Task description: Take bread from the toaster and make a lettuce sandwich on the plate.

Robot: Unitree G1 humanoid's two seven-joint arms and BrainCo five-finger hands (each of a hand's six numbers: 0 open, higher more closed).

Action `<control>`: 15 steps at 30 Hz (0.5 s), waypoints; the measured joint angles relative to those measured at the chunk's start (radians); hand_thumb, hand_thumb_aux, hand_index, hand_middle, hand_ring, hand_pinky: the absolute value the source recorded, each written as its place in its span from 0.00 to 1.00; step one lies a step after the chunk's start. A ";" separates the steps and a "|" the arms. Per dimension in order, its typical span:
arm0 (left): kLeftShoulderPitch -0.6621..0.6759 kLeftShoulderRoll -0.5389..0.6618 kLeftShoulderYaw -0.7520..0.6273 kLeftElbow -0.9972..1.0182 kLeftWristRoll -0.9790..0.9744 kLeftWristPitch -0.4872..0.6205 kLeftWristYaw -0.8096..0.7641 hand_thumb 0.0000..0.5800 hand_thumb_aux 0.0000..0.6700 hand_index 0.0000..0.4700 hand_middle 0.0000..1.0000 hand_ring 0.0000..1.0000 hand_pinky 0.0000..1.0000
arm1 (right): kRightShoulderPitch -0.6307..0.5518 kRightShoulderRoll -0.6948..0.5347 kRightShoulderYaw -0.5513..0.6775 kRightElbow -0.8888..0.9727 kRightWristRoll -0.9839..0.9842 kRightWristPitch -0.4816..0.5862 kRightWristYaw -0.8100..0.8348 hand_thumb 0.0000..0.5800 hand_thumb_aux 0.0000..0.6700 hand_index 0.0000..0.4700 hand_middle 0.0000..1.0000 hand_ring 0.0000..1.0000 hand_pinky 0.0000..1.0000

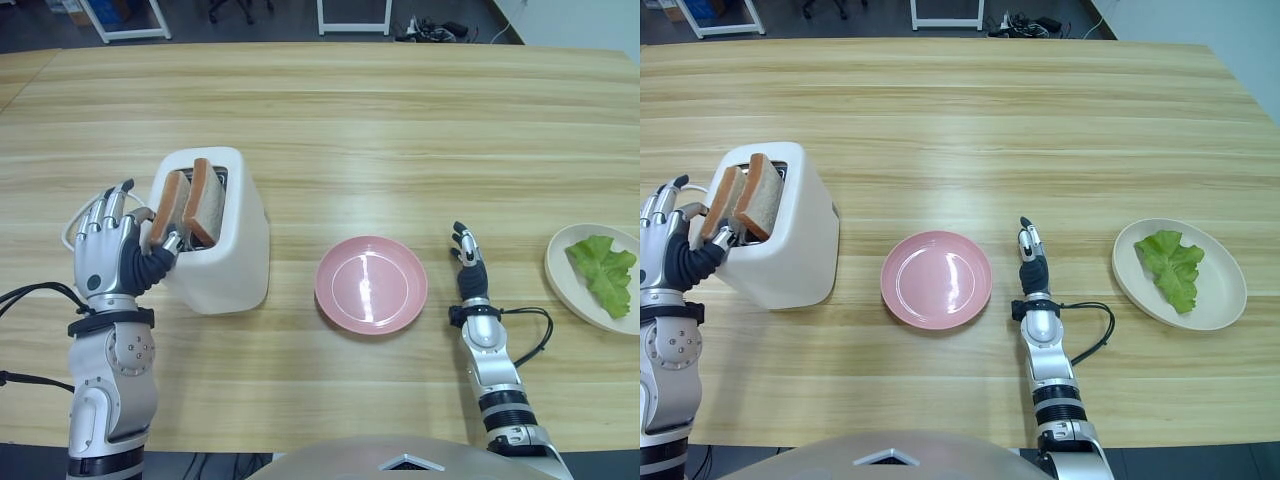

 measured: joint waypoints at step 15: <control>-0.226 -0.096 0.038 -0.181 -0.181 -0.344 0.392 1.00 1.00 1.00 1.00 1.00 1.00 | -0.026 0.008 0.002 0.044 0.000 -0.021 -0.014 0.00 0.00 0.00 0.00 0.00 0.00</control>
